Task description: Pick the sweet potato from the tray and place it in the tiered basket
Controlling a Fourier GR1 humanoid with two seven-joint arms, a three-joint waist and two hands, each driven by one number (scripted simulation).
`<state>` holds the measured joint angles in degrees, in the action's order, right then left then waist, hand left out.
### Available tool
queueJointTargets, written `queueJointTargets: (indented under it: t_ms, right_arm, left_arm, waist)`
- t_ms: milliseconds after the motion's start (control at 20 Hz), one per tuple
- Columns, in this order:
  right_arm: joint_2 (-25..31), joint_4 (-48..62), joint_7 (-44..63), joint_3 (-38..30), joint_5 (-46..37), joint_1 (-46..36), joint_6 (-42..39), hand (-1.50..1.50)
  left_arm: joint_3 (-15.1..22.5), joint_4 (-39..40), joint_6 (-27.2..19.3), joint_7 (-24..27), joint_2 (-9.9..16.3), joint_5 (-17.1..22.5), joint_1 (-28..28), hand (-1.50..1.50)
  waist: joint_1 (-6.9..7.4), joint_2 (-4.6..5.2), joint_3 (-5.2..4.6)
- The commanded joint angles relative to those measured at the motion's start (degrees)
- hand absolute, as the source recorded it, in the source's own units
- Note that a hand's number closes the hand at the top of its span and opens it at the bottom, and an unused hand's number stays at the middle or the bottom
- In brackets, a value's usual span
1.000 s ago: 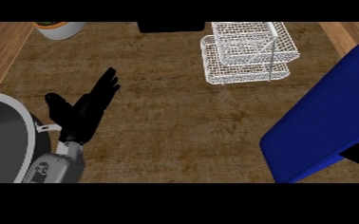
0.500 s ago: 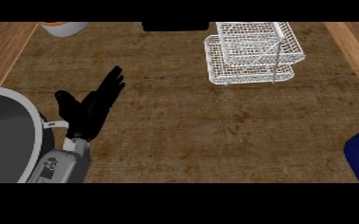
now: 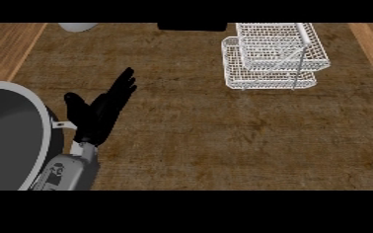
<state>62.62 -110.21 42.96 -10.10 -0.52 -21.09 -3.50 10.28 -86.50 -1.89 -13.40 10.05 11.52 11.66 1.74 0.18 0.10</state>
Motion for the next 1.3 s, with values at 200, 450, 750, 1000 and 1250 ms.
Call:
queueJointTargets:
  t_ms: [200, 450, 750, 1000, 1250]
  right_arm:
    - [-6.86, 17.12, 2.77, 11.94, -4.79, -21.26, -0.22, 1.50]
    - [-14.49, 31.96, -1.30, 16.25, -11.03, -31.27, 1.56, 1.50]
    - [-24.19, 47.32, -10.81, 17.25, -16.82, -37.74, 6.90, 1.50]
    - [-33.20, 56.66, -15.57, 17.78, -19.93, -39.34, 13.29, 1.50]
    - [-38.10, 65.10, -21.09, 8.55, -11.42, -43.03, 16.43, 1.50]
  left_arm:
    - [-0.70, 1.76, -0.23, 0.75, -0.99, -1.38, 0.06, 0.00]
    - [-2.59, 1.62, 1.51, -0.14, 0.13, 0.34, 0.57, 0.00]
    - [-2.84, -0.11, 2.58, -1.09, 0.44, 0.49, -0.26, 0.00]
    - [-2.33, 2.51, 1.36, 0.29, -1.35, -1.48, -0.15, 0.00]
    - [-1.65, 1.66, -0.09, -1.89, -2.09, -2.60, 1.97, 0.00]
  waist:
    - [0.59, 0.27, -0.20]
    - [1.21, 0.46, -0.19]
    - [0.94, 0.41, -0.13]
    - [0.09, 0.31, -0.12]
    - [1.32, 0.83, -0.01]
